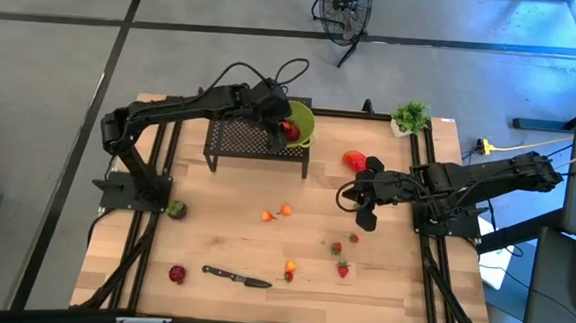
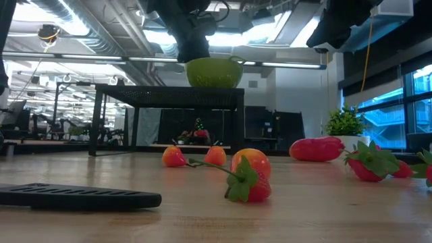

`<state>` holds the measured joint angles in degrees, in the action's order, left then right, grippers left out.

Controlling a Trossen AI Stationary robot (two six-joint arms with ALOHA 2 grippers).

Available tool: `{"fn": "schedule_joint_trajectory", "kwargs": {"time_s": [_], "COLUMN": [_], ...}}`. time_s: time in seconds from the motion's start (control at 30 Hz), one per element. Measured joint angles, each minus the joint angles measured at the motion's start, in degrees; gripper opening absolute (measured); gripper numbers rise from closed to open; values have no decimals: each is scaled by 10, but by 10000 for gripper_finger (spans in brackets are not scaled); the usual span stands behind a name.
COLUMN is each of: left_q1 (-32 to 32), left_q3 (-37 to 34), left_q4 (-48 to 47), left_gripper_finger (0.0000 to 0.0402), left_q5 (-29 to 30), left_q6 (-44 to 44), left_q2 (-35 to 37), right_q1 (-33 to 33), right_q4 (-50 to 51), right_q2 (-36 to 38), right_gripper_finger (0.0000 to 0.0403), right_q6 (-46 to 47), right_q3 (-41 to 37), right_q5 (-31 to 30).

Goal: Pick & Place Fruit
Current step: Put the pear into the green strainer bowl on the shelf, then put the strawberry into the green strainer bowl on the shelf

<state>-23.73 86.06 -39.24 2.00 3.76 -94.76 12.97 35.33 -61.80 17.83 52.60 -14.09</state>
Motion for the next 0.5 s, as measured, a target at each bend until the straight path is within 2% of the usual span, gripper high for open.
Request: {"fn": "schedule_joint_trajectory", "kwargs": {"time_s": [0.5], "left_q1": [0], "left_q3": [0], "left_q4": [0], "left_gripper_finger": [182], "left_q5": [7], "left_q6": [0], "left_q2": [0], "right_q1": [0], "right_q4": [14], "right_q2": [0], "right_gripper_finger": [38], "right_q6": [26], "right_q3": [0], "right_q5": [0]}}
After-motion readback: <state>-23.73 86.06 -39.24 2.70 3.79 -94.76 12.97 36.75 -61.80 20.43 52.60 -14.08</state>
